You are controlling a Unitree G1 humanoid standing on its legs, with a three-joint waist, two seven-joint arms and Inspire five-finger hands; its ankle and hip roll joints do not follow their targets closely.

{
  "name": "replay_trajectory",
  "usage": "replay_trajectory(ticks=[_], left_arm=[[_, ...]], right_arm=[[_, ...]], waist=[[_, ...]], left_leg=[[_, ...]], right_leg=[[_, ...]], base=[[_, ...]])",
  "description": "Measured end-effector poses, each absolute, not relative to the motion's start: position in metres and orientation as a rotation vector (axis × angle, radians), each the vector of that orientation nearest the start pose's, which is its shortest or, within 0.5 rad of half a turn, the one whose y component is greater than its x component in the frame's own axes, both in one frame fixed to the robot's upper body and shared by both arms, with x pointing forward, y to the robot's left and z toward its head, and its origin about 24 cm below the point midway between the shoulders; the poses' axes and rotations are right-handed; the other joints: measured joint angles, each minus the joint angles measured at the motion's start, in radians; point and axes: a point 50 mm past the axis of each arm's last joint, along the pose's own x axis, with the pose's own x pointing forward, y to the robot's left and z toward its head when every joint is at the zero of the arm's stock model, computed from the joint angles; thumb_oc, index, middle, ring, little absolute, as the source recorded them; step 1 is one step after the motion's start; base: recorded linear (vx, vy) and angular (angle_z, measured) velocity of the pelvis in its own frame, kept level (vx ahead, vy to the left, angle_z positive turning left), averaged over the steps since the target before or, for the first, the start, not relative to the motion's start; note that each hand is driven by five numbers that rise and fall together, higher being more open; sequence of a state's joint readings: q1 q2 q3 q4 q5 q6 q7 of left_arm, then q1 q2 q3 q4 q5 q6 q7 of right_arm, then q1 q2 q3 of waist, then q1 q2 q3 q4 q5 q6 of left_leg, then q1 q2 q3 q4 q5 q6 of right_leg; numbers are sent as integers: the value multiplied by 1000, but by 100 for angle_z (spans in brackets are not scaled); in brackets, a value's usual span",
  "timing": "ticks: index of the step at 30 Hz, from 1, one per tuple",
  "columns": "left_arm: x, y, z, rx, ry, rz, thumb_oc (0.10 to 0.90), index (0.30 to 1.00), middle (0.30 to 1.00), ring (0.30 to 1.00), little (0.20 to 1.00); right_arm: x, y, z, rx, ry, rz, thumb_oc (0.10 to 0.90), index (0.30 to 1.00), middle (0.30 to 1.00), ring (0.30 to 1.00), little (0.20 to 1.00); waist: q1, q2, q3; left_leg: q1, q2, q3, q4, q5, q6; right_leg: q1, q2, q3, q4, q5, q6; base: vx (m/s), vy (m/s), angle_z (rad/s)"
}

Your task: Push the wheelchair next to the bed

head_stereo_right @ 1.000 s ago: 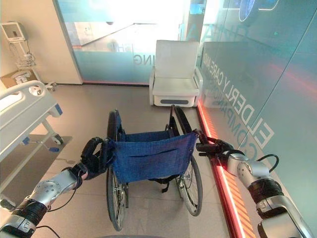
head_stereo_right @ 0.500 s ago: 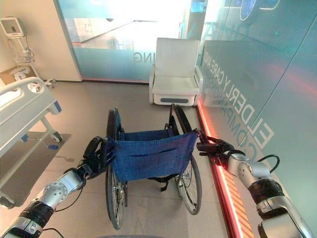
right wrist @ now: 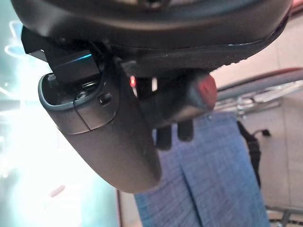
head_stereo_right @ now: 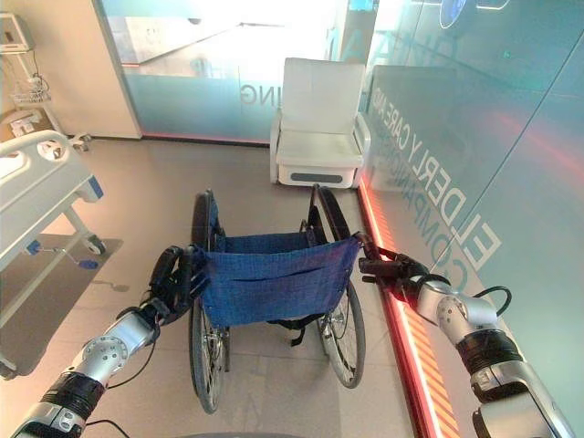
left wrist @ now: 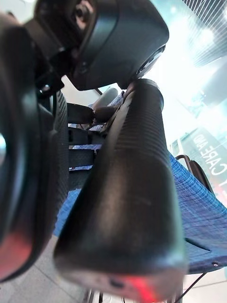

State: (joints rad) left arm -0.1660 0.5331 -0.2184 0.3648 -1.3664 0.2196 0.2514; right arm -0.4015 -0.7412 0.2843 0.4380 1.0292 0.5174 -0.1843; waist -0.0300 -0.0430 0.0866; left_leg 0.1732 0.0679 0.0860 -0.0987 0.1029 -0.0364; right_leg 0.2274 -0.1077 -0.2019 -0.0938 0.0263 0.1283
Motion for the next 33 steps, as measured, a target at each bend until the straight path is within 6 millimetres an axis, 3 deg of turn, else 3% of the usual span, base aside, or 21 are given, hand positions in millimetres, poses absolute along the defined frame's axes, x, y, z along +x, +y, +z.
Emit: replay_trajectory(ticks=[1, 3, 4, 26, 29, 33], left_arm=[[265, 228, -6, -724, 568, 215, 400, 300, 300, 300, 300], [266, 227, -5, -746, 565, 209, 543, 514, 514, 514, 514], [266, 226, -3, -807, 566, 210, 800, 900, 900, 900, 900], [250, 201, -14, -1450, 360, 67, 800, 900, 900, 900, 900], [251, 199, -14, -1473, 334, 50, 800, 900, 900, 900, 900], [250, 202, -14, -1348, 337, 32, 800, 900, 900, 900, 900]], right_arm=[[300, -266, 40, 156, 652, -128, 400, 300, 300, 300, 300], [301, -266, 41, 159, 647, -128, 400, 300, 300, 300, 300], [301, -265, 41, 163, 641, -128, 400, 300, 300, 300, 300], [304, -269, 41, 210, 597, -161, 400, 300, 300, 300, 300], [304, -270, 42, 211, 592, -162, 400, 300, 300, 300, 300], [304, -270, 42, 212, 590, -163, 400, 300, 300, 300, 300]], waist=[[0, -1, 1], [-1, -6, 7], [-1, -9, 12], [18, -33, 44], [17, -41, 52], [17, -41, 53]], left_leg=[[0, 0, 0, 0, 0, 0], [0, -1, 0, 0, 0, 0], [1, -1, 0, 0, 0, 1], [-3, -2, -1, 0, 0, 0], [-4, -2, -3, 0, 2, 2], [-4, -2, -5, 0, 2, 2]], right_leg=[[0, 2, 0, 0, 0, 0], [0, 3, 0, 0, 0, 0], [1, 3, 1, 0, 0, 0], [2, 4, 2, 4, 1, 2], [4, 4, 0, 4, 2, 1], [5, 4, -1, 4, 2, 1]], base=[[25, 116, -1], [22, 91, 0], [19, 63, 0], [-8, -14, 1], [-46, -48, 3], [-44, -23, 1]])
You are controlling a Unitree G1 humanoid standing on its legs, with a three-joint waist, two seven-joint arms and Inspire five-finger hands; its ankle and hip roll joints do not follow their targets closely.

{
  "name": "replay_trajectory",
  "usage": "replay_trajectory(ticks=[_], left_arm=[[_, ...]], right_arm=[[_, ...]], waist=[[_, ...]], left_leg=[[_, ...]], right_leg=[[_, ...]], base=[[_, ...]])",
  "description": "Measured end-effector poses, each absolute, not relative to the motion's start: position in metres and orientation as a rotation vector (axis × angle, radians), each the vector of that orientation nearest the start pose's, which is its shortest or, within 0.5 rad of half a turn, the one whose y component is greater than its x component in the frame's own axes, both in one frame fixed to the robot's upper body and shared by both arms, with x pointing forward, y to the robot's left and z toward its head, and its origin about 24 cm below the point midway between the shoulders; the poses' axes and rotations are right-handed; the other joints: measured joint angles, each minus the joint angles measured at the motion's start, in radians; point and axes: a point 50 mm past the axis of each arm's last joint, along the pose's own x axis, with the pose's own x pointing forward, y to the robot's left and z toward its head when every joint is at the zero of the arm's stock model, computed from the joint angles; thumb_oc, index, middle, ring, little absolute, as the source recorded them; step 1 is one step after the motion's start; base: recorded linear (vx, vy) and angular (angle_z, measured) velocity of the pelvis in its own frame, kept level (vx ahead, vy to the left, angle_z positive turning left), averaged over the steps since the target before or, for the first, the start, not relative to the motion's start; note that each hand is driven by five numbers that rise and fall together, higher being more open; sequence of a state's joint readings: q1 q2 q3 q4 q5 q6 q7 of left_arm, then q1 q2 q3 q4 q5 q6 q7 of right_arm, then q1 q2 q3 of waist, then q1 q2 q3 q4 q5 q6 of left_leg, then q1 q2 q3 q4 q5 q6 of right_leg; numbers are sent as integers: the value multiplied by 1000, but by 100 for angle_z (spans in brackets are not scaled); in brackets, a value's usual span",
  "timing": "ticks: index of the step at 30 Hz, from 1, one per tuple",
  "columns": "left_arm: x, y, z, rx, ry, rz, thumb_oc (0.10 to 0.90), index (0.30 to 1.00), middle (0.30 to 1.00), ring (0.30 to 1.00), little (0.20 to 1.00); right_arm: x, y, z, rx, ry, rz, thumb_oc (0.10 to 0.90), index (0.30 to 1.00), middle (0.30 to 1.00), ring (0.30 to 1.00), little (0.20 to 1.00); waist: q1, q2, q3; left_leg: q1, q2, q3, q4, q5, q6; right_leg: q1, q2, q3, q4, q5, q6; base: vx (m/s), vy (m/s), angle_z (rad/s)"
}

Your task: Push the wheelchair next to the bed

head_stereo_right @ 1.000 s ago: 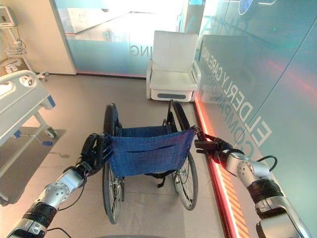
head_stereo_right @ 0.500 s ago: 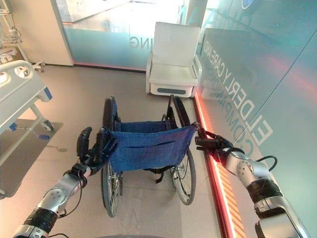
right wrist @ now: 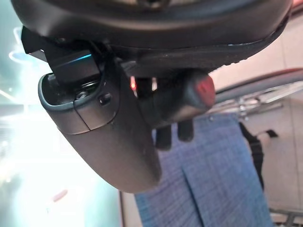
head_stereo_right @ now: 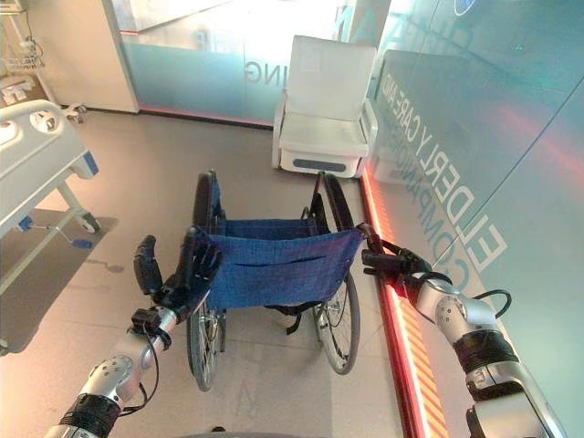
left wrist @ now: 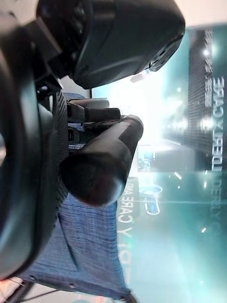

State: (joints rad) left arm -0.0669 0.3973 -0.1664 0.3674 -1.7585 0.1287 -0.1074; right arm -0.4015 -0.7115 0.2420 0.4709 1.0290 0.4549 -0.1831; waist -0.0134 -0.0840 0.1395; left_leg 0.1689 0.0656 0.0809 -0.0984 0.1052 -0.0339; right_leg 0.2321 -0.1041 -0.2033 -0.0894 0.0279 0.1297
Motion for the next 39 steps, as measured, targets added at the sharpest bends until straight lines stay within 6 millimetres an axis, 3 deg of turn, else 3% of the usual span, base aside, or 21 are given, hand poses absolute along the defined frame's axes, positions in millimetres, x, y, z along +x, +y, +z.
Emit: replay_trajectory(ticks=[7, 11, 18, 23, 32, 39], left_arm=[[249, 231, -7, -932, 424, -55, 800, 900, 900, 900, 900], [264, 254, 17, -548, 539, -155, 800, 900, 900, 900, 900], [291, 257, 48, -98, 702, -268, 800, 900, 900, 900, 900], [295, 255, 53, 8, 748, -300, 800, 900, 900, 900, 900], [297, 255, 56, 81, 782, -320, 800, 900, 900, 900, 900], [306, 252, 64, 241, 815, -358, 800, 900, 900, 900, 900]], right_arm=[[304, -270, 42, 210, 592, -163, 400, 300, 300, 300, 300], [303, -274, 42, 204, 597, -174, 400, 300, 300, 300, 300], [302, -278, 44, 194, 597, -181, 400, 300, 300, 300, 300], [302, -279, 45, 202, 602, -177, 400, 300, 300, 300, 300], [304, -278, 47, 180, 606, -168, 400, 300, 300, 300, 300], [304, -276, 47, 172, 609, -161, 400, 300, 300, 300, 300]], waist=[[-8, 1, 0], [-8, 11, 0], [-11, 54, -15], [-17, 72, -25], [-24, 82, -32], [-26, 88, -37]], left_leg=[[2, -2, -13, 0, 0, 1], [3, -3, -20, 0, 0, 1], [8, -4, -19, 0, 1, 1], [10, -4, -19, 0, 1, 1], [9, -4, -17, 0, 1, 2], [10, -4, -16, 0, 1, 1]], right_leg=[[4, 0, -1, -1, 0, 0], [8, -1, -2, -4, 0, 0], [13, -2, 1, -4, 0, 0], [13, -2, 2, -4, 0, 0], [12, -2, 3, -4, 0, 0], [12, -1, 5, -4, 0, 0]], base=[[-15, -6, 1], [-8, -5, 3], [0, -1, 0], [1, -1, -1], [0, 0, 0], [0, 0, 0]])
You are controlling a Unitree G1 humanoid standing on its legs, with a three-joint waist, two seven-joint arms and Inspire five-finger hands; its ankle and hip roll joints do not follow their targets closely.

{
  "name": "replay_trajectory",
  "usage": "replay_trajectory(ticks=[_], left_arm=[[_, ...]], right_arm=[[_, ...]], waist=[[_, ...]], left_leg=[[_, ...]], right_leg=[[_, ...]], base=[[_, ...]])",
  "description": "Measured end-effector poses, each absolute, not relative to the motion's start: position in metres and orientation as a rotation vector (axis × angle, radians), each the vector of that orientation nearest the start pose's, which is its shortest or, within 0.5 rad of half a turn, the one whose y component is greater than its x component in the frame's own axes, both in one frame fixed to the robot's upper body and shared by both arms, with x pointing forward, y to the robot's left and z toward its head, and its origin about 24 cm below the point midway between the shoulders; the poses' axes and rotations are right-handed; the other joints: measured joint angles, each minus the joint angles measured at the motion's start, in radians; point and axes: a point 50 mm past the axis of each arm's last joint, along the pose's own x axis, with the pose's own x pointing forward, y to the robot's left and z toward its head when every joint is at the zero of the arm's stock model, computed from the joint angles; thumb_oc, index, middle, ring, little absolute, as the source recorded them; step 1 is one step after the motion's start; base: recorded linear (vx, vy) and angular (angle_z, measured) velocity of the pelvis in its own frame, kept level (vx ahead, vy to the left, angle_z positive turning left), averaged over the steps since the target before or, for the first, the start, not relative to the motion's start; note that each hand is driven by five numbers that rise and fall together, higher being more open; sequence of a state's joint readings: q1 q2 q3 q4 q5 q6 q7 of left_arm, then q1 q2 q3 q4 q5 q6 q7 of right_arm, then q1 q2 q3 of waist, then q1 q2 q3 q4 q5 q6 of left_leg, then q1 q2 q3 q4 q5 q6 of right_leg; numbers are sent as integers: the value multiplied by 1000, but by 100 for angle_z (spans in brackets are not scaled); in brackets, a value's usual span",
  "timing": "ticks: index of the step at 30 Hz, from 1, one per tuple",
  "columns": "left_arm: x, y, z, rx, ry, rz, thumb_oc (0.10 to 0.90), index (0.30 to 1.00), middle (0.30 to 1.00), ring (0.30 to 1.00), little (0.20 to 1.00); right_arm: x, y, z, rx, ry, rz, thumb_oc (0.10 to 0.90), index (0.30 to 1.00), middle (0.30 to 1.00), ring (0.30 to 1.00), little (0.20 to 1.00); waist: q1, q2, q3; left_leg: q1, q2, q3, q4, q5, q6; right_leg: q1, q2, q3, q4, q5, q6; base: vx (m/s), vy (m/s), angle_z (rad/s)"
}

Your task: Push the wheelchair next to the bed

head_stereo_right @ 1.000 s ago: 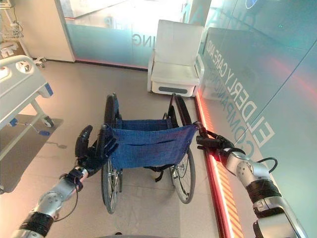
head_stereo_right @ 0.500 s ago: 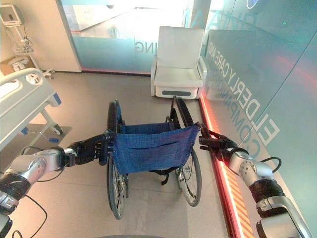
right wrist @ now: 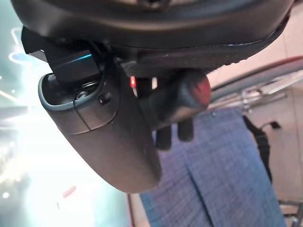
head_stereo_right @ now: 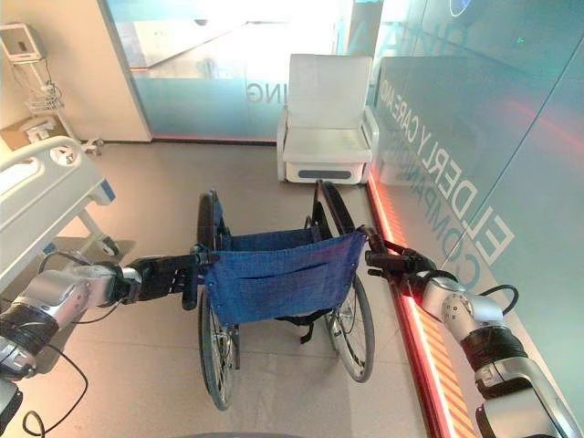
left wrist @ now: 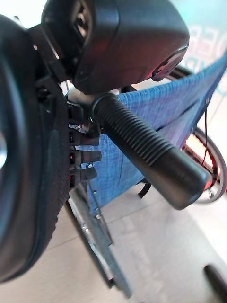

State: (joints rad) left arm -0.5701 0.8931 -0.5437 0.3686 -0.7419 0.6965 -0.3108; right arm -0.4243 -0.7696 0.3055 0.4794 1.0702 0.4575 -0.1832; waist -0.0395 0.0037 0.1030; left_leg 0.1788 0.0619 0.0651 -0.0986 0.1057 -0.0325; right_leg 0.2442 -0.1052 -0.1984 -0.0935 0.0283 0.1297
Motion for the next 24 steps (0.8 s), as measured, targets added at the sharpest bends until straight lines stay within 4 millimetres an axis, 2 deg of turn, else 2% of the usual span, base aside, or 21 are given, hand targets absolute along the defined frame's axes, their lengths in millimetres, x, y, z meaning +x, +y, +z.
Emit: replay_trajectory(ticks=[6, 10, 16, 17, 18, 19, 21, 22, 23, 24], left_arm=[[314, 250, 59, 258, 860, -334, 800, 900, 900, 900, 900], [324, 249, 56, 343, 891, -316, 800, 900, 900, 900, 900], [333, 245, 50, 421, 904, -290, 800, 900, 900, 900, 900], [334, 245, 47, 433, 909, -282, 734, 801, 801, 801, 801], [334, 246, 45, 441, 911, -274, 704, 756, 756, 756, 756], [336, 245, 42, 463, 915, -261, 626, 639, 639, 639, 639], [336, 244, 39, 492, 921, -241, 562, 542, 542, 542, 542], [336, 245, 38, 505, 925, -233, 562, 542, 542, 542, 542], [336, 247, 35, 525, 934, -218, 458, 387, 387, 387, 387], [335, 248, 34, 536, 939, -212, 420, 331, 331, 331, 331]], right_arm=[[308, -273, 46, 157, 620, -157, 400, 300, 300, 300, 300], [313, -265, 45, 140, 628, -157, 400, 300, 300, 300, 300], [314, -256, 39, 145, 641, -163, 400, 300, 300, 300, 300], [314, -253, 37, 138, 645, -162, 400, 300, 300, 300, 300], [314, -251, 35, 133, 646, -163, 400, 300, 300, 300, 300], [314, -247, 33, 128, 650, -168, 400, 300, 300, 300, 300], [314, -242, 30, 132, 655, -175, 400, 300, 300, 300, 300], [314, -241, 29, 128, 656, -176, 400, 300, 300, 300, 300], [314, -237, 27, 122, 660, -171, 400, 300, 300, 300, 300], [314, -235, 25, 120, 663, -168, 400, 300, 300, 300, 300]], waist=[[0, 14, -12], [0, 28, -23], [-1, 21, -36], [-2, 20, -41], [-3, 19, -45], [-5, 18, -49], [-13, 18, -55], [-17, 17, -59], [-25, 17, -67], [-29, 17, -69]], left_leg=[[5, 1, 5, 0, 0, 0], [5, 7, 19, 0, 0, -1], [7, 7, 22, 0, 0, -1], [8, 7, 23, 0, 0, -1], [9, 7, 24, 0, 0, -1], [11, 7, 26, 0, 0, -1], [11, 8, 27, 0, 0, -1], [11, 8, 27, 0, 0, -1], [11, 8, 27, 0, 0, -1], [11, 8, 28, 0, 0, -1]], right_leg=[[0, 0, 3, 0, 0, 0], [-5, 4, 4, 0, 2, -1], [-7, 5, 15, 0, 3, -2], [-8, 5, 20, 0, 3, -2], [-8, 5, 21, 0, 3, -2], [-8, 5, 23, 0, 3, -2], [-8, 5, 26, 0, 4, -2], [-9, 5, 28, 0, 4, -2], [-9, 5, 28, 0, 4, -2], [-10, 5, 30, 0, 4, -1]], base=[[3, -33, -3], [-13, -40, -7], [5, -53, -4], [12, -72, -6], [17, -88, -8], [23, -60, -4], [14, -71, -2], [18, -99, -1], [13, -64, -1], [17, -98, -9]])
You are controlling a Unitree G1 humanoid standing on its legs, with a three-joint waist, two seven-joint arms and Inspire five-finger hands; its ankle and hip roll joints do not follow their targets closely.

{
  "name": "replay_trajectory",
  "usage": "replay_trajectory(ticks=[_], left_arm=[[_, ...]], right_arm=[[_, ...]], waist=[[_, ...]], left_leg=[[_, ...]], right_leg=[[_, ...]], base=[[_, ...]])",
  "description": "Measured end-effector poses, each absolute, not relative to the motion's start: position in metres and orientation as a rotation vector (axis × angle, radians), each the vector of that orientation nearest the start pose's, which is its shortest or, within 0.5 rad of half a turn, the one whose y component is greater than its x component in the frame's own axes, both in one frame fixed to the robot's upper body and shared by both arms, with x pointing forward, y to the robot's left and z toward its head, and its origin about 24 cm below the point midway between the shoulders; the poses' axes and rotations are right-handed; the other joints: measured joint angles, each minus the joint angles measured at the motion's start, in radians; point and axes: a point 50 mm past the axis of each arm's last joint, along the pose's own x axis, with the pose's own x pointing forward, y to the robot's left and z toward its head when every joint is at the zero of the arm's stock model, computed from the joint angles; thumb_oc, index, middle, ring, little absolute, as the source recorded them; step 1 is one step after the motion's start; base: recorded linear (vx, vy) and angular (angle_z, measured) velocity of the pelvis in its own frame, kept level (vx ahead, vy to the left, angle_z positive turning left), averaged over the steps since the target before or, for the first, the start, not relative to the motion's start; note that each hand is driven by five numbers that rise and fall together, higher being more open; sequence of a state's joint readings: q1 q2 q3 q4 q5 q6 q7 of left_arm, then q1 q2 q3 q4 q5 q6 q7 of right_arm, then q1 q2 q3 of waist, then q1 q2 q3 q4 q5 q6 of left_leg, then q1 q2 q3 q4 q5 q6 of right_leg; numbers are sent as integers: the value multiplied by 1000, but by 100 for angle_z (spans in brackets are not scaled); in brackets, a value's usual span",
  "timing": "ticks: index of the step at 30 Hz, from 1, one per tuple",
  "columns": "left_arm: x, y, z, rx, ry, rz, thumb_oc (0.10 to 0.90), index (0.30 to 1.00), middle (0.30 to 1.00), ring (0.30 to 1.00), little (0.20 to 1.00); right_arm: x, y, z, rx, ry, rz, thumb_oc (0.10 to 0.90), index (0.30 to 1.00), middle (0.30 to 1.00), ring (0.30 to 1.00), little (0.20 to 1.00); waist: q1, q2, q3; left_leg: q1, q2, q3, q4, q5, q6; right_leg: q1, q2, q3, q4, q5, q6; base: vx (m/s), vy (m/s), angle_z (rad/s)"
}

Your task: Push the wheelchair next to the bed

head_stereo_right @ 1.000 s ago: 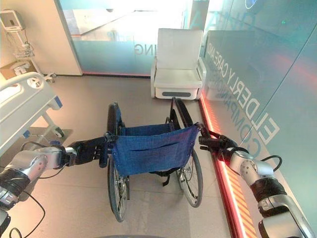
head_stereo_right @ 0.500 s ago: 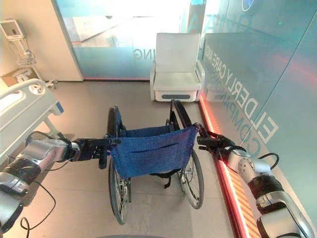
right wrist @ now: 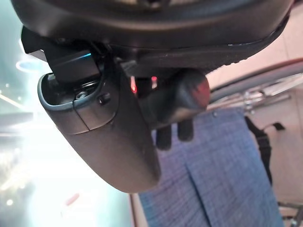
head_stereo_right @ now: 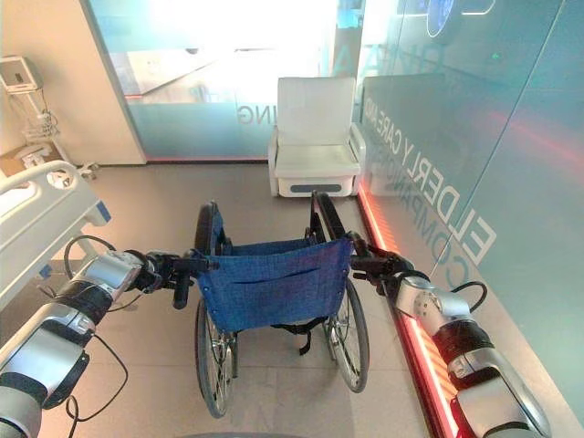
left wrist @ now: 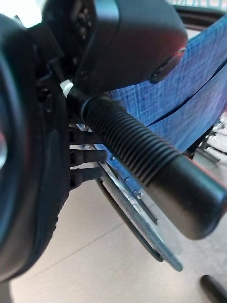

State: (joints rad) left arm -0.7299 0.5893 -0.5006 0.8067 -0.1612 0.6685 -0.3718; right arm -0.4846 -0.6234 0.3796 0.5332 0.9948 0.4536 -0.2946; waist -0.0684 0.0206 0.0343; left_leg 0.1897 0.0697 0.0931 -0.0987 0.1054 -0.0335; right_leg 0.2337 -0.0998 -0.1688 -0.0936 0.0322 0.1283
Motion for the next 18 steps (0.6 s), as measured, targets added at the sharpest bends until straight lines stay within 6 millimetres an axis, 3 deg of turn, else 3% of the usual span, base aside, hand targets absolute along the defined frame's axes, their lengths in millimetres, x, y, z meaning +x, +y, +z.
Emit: replay_trajectory(ticks=[1, 8, 18], left_arm=[[336, 248, 31, 592, 944, -189, 400, 300, 300, 300, 300], [335, 253, 23, 732, 967, -129, 400, 300, 300, 300, 300], [329, 251, 6, 872, 917, 40, 400, 300, 300, 300, 300]], right_arm=[[315, -231, 23, 123, 666, -160, 400, 300, 300, 300, 300], [315, -218, 18, 126, 678, -137, 400, 300, 300, 300, 300], [315, -205, 15, 146, 684, -110, 400, 300, 300, 300, 300]], waist=[[-3, 0, -7], [0, 2, -29], [-1, 5, -36]], left_leg=[[-2, 1, 8, 0, -1, 0], [-15, 5, 52, 0, -4, -5], [-24, 7, 51, 0, -6, -1]], right_leg=[[-10, 0, 7, 0, 1, 1], [-48, 2, 53, 0, 19, -1], [-79, 6, 84, -1, 33, 2]], base=[[4, -80, -21], [-2, -65, -18], [-10, -41, -12]])
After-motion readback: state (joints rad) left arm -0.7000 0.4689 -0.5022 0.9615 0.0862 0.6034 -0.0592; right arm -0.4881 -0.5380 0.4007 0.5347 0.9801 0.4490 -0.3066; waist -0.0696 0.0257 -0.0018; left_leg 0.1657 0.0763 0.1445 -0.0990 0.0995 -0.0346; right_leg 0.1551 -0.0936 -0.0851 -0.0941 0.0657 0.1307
